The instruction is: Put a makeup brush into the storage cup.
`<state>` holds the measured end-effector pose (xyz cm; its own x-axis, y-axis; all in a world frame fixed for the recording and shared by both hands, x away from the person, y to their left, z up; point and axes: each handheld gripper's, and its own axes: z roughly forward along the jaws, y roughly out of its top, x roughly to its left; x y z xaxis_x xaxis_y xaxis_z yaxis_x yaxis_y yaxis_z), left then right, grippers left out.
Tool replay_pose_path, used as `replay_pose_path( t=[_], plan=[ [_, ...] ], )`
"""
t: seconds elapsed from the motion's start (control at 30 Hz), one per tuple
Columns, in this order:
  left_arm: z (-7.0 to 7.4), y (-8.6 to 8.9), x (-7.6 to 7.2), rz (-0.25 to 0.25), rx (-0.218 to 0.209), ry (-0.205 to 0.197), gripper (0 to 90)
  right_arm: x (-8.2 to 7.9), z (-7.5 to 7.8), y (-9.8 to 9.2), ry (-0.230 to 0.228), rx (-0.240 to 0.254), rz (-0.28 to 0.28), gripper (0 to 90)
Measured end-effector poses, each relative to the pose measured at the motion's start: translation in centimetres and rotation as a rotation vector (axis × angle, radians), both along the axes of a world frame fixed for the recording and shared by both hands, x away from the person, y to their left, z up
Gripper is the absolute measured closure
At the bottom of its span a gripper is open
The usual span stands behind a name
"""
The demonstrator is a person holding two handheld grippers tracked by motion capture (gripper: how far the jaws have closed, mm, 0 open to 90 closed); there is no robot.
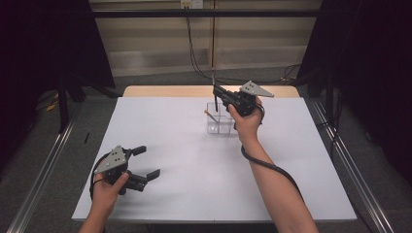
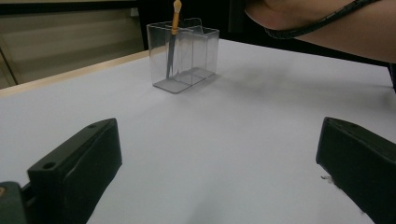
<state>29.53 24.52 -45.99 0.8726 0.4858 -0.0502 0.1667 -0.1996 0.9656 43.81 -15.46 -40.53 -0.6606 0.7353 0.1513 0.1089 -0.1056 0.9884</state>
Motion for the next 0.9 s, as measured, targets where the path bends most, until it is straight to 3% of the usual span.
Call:
replay_pose_path(
  t=[0.3, 0.9],
  plan=[
    [0.0, 0.0, 0.0, 0.0, -0.002, -0.003, 0.2, -0.2, -0.2, 0.2, -0.003, -0.024, 0.01, 85.2],
    [0.0, -0.1, 0.0, -0.002, -0.002, -0.002, 0.2, -0.7, -1.5, -0.3, 0.021, -0.027, 0.005, 85.2]
  ],
)
